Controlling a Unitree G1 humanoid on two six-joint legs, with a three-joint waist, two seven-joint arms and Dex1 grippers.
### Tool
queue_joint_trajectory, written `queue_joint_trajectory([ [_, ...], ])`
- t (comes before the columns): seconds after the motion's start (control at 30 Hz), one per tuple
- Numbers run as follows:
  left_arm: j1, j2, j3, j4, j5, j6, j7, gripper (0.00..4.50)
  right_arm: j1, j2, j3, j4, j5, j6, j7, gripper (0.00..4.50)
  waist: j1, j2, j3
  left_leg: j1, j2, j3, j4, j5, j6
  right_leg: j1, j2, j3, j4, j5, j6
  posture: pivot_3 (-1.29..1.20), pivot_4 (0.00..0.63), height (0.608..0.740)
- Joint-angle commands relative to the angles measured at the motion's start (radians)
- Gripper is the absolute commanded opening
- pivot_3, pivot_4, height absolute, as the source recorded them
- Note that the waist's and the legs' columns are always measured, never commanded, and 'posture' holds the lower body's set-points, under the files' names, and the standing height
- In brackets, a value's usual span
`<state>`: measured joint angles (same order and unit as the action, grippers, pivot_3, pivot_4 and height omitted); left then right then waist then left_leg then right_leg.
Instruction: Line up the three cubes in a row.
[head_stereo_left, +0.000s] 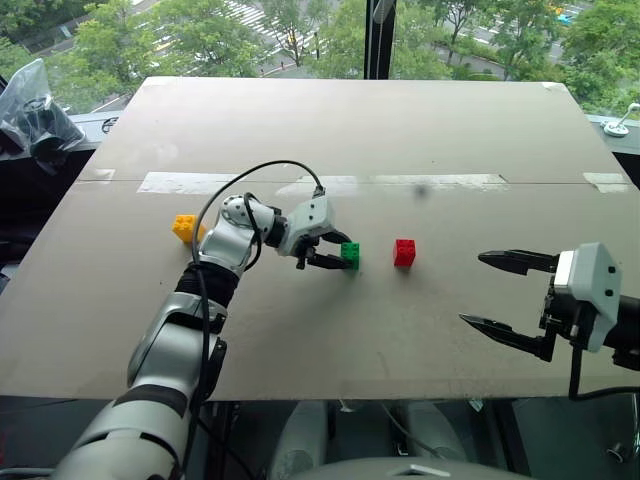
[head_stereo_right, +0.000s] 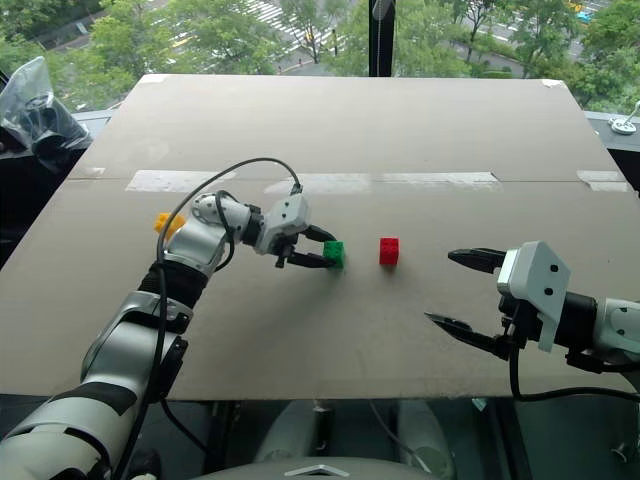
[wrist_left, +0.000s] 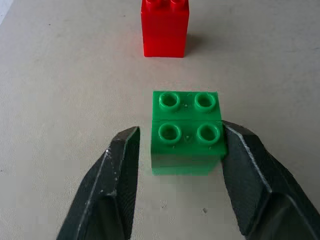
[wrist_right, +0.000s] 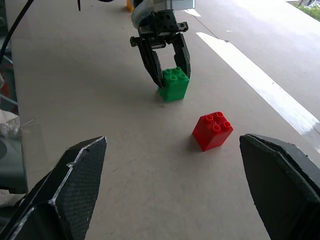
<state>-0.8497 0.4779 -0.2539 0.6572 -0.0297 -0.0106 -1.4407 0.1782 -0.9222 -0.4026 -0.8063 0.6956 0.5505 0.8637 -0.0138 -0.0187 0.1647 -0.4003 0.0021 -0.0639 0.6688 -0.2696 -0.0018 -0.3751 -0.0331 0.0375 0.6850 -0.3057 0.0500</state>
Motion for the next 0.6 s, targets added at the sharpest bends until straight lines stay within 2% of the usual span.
queue_joint_trajectory([
  [0.03, -0.017, 0.015, 0.008, -0.024, -0.005, -0.013, -0.006, 3.94, 0.008, 0.003, -0.038, -0.036, 0.019, 0.002, -0.013, 4.40, 0.000, 0.000, 0.000, 0.000, 0.000, 0.000, 0.000, 0.000, 0.000, 0.000, 0.000, 0.000, 0.000, 0.000, 0.000, 0.00, 0.150, 0.740],
  [0.07, -0.009, 0.024, 0.018, -0.048, -0.014, -0.002, -0.005, 4.31, 0.010, 0.004, -0.039, -0.039, 0.021, 0.004, -0.015, 4.40, 0.000, 0.000, 0.000, 0.000, 0.000, 0.000, 0.000, 0.000, 0.000, 0.000, 0.000, 0.000, 0.000, 0.000, 0.000, 0.00, 0.150, 0.740],
  [0.1, 0.009, 0.047, 0.043, -0.097, -0.041, 0.023, -0.013, 4.47, 0.010, 0.005, -0.038, -0.041, 0.025, 0.005, -0.017, 4.40, 0.000, 0.000, 0.000, 0.000, 0.000, 0.000, 0.000, 0.000, 0.000, 0.000, 0.000, 0.000, 0.000, 0.000, 0.000, 0.00, 0.150, 0.740],
  [0.3, 0.146, 0.234, 0.241, -0.364, -0.193, 0.301, 0.049, 4.47, -0.022, 0.022, 0.009, -0.025, 0.043, -0.008, -0.017, 4.40, -0.023, 0.000, 0.000, 0.001, 0.002, 0.000, -0.001, 0.000, 0.000, 0.000, 0.000, 0.001, 0.000, 0.000, 0.000, 0.00, 0.150, 0.740],
  [0.37, 0.183, 0.294, 0.303, -0.387, -0.194, 0.364, 0.118, 4.47, -0.038, 0.028, 0.034, -0.014, 0.036, -0.015, -0.014, 4.40, -0.025, 0.000, 0.000, 0.001, 0.002, 0.000, -0.001, 0.000, 0.000, 0.000, 0.000, 0.001, 0.001, 0.000, 0.000, 0.00, 0.150, 0.740],
  [0.53, 0.243, 0.383, 0.484, -0.405, -0.158, 0.600, 0.444, 4.47, -0.098, 0.047, 0.112, 0.034, 0.010, -0.047, 0.000, 4.40, -0.020, 0.000, 0.000, 0.002, 0.002, -0.001, 0.000, 0.000, 0.000, 0.000, 0.000, 0.000, 0.002, 0.000, 0.000, 0.00, 0.150, 0.740],
  [0.6, 0.298, 0.401, 0.521, -0.471, -0.191, 0.669, 0.465, 4.47, -0.117, 0.053, 0.133, 0.047, 0.002, -0.055, 0.005, 4.40, -0.020, 0.000, 0.000, 0.002, 0.002, -0.001, 0.000, 0.000, 0.000, 0.000, -0.001, 0.000, 0.002, 0.000, 0.000, 0.00, 0.150, 0.740],
])
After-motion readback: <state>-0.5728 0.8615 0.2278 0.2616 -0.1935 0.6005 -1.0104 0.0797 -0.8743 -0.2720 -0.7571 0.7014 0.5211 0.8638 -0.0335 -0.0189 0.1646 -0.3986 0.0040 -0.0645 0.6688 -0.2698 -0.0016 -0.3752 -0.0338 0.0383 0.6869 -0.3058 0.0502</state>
